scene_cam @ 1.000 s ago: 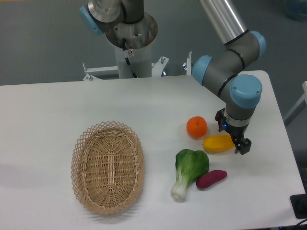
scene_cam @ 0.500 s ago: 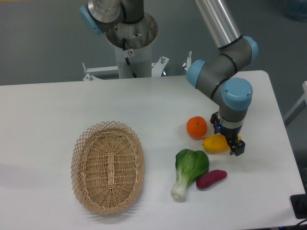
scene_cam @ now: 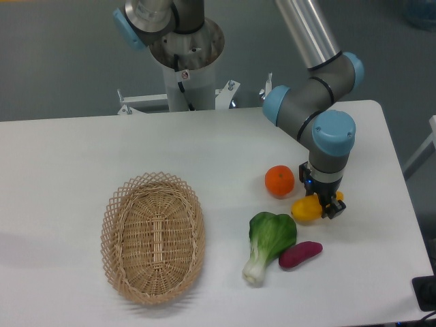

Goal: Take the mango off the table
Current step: 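Close the gripper on the yellow mango, then lift the grasped yellow mango up off the table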

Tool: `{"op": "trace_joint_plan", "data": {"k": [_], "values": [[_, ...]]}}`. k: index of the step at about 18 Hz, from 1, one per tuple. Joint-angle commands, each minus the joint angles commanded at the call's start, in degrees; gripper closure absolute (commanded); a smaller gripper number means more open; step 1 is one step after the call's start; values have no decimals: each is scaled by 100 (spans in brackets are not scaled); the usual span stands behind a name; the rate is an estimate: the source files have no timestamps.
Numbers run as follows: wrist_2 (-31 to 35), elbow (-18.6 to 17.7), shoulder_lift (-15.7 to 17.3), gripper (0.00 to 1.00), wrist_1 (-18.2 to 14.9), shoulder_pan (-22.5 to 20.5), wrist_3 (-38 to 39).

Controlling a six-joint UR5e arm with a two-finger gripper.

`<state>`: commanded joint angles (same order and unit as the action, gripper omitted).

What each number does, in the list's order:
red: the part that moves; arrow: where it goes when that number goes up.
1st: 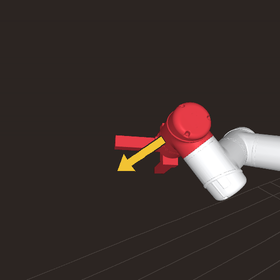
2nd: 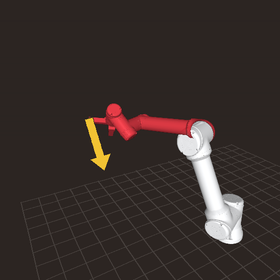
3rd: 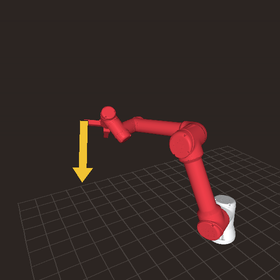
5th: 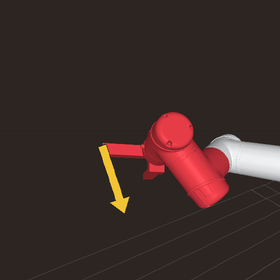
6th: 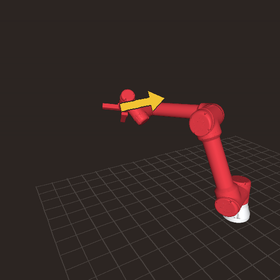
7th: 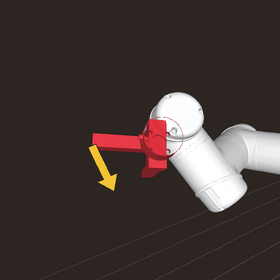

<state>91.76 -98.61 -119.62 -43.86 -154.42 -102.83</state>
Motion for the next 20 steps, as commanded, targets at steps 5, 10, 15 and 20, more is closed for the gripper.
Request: {"op": "trace_joint_plan", "data": {"k": [5, 10, 15, 20], "values": [[-9, 18, 26, 58, 0, -9, 9], [-806, 158, 254, 58, -35, -123, 9], [-1318, 263, 536, 58, -79, -176, 236], [-2055, 421, 1037, 58, -237, -79, 1290]]}}
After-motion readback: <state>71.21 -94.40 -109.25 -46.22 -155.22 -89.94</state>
